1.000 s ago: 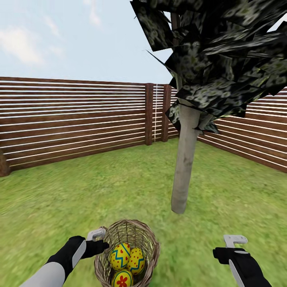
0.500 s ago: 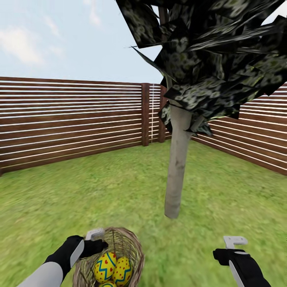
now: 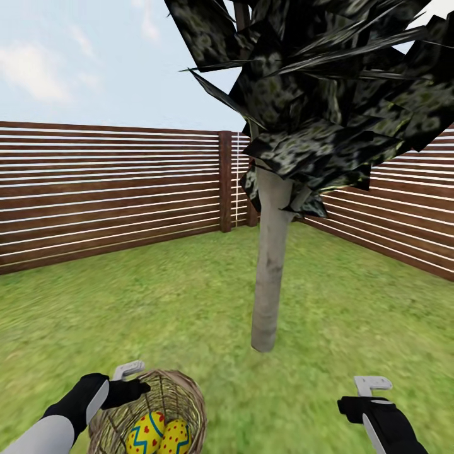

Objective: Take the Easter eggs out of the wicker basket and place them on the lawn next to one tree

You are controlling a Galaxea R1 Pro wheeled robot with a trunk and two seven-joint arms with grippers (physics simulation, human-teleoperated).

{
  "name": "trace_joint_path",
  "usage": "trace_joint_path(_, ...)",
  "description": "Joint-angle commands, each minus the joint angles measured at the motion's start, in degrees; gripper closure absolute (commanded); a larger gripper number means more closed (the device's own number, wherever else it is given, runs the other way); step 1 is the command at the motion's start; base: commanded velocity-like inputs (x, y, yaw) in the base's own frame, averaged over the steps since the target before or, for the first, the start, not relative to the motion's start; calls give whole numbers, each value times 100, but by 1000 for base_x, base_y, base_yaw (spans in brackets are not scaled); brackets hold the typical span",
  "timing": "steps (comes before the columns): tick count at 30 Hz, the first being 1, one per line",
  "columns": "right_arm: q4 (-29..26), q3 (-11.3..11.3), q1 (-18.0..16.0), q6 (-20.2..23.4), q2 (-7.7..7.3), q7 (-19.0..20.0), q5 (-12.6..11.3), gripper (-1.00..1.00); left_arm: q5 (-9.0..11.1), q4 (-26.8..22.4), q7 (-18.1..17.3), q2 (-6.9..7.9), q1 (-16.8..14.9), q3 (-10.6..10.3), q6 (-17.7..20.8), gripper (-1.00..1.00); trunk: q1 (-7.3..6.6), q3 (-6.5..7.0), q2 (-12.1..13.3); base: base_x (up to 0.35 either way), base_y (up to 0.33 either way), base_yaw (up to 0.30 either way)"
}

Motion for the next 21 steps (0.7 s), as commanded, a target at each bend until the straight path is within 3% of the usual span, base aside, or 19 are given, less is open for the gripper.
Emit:
trace_joint_path(1, -1, 6, -4, 29, -2, -20, -10, -100, 46, -4, -1, -2, -2, 27, 44, -100, -1, -6, -3, 8, -12, 0)
trace_joint_path(10, 176, 12, -3, 20, 9, -27, -11, -100, 39, 10, 5, -12, -2, 26, 38, -100, -1, -6, -3, -9, -56, 0)
trace_joint_path(21, 343, 8, -7, 13, 17, -27, -9, -100, 48, 19, -5, -40, -2, 42, 59, -100, -1, -6, -3, -181, -228, 0)
